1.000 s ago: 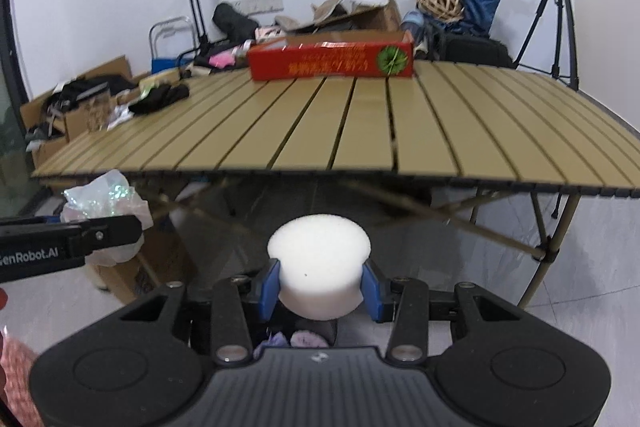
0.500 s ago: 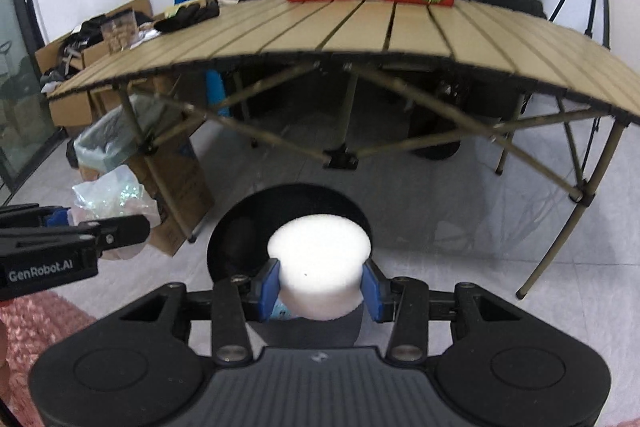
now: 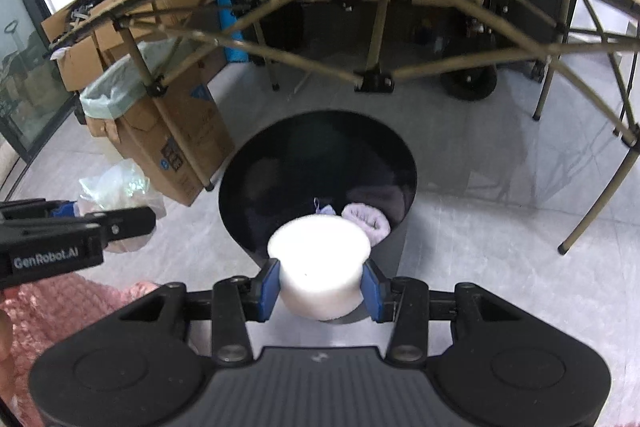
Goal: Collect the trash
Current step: 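Carry the plastic bag in the left gripper while the right gripper carries the foam cylinder to the bin, then open the right gripper over the bin to drop the foam cylinder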
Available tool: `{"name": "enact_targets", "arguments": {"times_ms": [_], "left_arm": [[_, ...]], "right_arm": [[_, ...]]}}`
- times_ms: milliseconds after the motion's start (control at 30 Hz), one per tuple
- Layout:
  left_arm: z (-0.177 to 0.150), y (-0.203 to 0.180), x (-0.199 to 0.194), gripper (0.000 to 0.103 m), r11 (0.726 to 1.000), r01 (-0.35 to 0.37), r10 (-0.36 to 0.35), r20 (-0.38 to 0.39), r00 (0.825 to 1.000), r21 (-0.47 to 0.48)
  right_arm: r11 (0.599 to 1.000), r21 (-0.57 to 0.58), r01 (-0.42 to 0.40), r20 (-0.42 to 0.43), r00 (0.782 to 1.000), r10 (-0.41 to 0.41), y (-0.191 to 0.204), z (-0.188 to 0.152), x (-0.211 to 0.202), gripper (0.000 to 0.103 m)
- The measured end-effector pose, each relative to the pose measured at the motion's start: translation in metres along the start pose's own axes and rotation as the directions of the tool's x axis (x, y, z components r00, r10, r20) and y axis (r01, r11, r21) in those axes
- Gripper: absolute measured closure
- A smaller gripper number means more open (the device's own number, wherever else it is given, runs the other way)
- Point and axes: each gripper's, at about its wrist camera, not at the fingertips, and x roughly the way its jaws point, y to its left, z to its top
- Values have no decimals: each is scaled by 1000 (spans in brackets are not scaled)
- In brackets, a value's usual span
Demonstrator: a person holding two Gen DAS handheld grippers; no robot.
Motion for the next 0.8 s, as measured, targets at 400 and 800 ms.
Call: {"name": "enact_targets", "arguments": {"times_ms": [400,800], "left_arm": [[3,-12,18,59,995,-69,68,27,997,69],[29,1,37,59,995,-97,96,44,994,24]], "right_arm": [[999,-39,-11,5,1000,11,-1,25,34,61],[995,-97,11,50,999,-6,8,69,63,61]]}}
